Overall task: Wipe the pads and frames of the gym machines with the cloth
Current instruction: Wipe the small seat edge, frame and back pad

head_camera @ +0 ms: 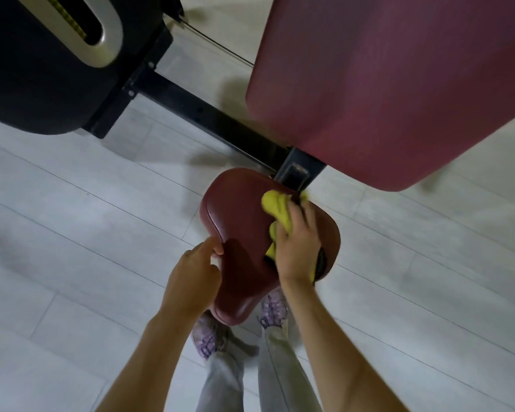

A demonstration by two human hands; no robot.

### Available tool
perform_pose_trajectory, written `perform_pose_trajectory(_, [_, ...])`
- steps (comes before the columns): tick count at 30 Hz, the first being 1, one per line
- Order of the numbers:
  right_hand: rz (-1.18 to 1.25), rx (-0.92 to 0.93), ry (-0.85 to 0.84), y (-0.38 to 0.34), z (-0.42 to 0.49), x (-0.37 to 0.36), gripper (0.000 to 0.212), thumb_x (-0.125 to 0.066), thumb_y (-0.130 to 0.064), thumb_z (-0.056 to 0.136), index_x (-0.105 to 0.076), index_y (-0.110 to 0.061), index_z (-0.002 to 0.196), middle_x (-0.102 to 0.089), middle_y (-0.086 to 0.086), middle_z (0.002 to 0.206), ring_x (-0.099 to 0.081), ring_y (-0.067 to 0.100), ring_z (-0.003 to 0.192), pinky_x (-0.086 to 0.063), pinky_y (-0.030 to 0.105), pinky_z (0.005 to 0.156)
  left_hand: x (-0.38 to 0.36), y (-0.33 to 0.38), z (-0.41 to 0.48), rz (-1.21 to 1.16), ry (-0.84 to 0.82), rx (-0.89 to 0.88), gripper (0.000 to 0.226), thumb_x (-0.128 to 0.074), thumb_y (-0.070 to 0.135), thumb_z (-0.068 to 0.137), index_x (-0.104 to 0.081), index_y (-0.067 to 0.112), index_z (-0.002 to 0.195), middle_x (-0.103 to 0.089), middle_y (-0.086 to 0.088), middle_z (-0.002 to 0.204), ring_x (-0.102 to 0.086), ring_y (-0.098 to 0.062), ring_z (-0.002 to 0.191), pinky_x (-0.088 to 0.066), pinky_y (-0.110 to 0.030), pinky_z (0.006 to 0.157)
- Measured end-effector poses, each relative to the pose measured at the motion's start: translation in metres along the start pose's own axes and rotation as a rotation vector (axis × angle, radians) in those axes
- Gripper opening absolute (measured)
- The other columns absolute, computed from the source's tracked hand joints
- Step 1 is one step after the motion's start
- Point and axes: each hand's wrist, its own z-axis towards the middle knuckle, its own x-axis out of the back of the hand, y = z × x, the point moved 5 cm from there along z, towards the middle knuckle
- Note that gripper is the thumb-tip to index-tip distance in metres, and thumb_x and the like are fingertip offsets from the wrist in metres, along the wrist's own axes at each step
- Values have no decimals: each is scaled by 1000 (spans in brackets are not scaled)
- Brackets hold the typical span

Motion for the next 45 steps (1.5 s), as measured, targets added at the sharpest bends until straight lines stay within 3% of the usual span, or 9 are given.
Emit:
perform_pose_trajectory(3, [-13,201,-134,-13,-61,-4,45,-73,-10,88,-68,-18,131,-50,4,155,-49,21,142,-37,20,114,-1,-3,-3,-9,20,-8,57,-45,-13,74,-62,26,112,-69,7,114,-63,-25,103,-53,-40,85])
perform_pose_trajectory(7, [-144,511,-266,-11,-59,4,42,-62,-20,91,-65,-19,132,-54,9,149,-55,33,134,-49,43,110,-5,-9,-6,11,32,30,63,-44,-12,81,-62,32,122,-68,9,123,-59,-16,107,-47,-31,82])
perform_pose_trajectory(15, [-60,39,-47,-8,61,-14,40,-61,-4,95,-63,-21,132,-55,1,142,-59,27,126,-54,46,101,-8,-16,-9,-83,76,40,78,-38,-21,71,-59,39,115,-66,12,121,-60,-12,102,-45,-23,82])
perform_pose_trajectory(21, [143,167,-103,-29,-105,-5,39,-68,-3,83,-73,-19,119,-48,-8,156,-41,0,143,-38,17,114,0,-17,-1,-85,28,12,75,-41,-22,65,-62,38,103,-70,18,104,-62,-14,97,-43,-13,74])
perform_pose_trajectory(27, [50,490,-215,-9,-116,8,34,-52,-21,99,-73,-23,125,-48,3,156,-43,21,147,-35,35,121,5,-19,6,-80,33,-28,74,-40,-25,62,-67,35,97,-73,12,99,-65,-12,96,-47,-17,80])
perform_pose_trajectory(34, [57,-176,129,97,-8,46,48,-55,-3,98,-56,-18,144,-45,4,154,-49,26,140,-44,45,115,-1,-14,3,-97,133,-16,70,-38,-26,64,-69,28,95,-72,13,94,-65,-2,90,-40,1,73])
perform_pose_trajectory(37, [283,-572,383,101,-28,44,43,-49,0,100,-59,-21,136,-59,4,136,-57,20,123,-46,44,111,-4,-16,-2,-112,144,-6,71,-38,-25,68,-67,30,102,-73,9,103,-68,-11,90,-46,-9,72])
perform_pose_trajectory(41, [441,-749,516,72,-84,27,44,-49,0,97,-56,-16,136,-62,7,130,-60,25,119,-50,49,106,-7,-13,-5,-64,152,0,67,-40,-26,72,-67,23,109,-72,6,110,-69,-19,89,-46,-14,70])
perform_pose_trajectory(45, [572,-832,462,35,-127,-10,39,-48,-25,95,-45,-21,134,-63,7,125,-65,30,110,-56,54,95,-7,-11,-6,-101,179,28,66,-38,-24,71,-67,25,105,-73,6,108,-71,-20,86,-49,-24,72])
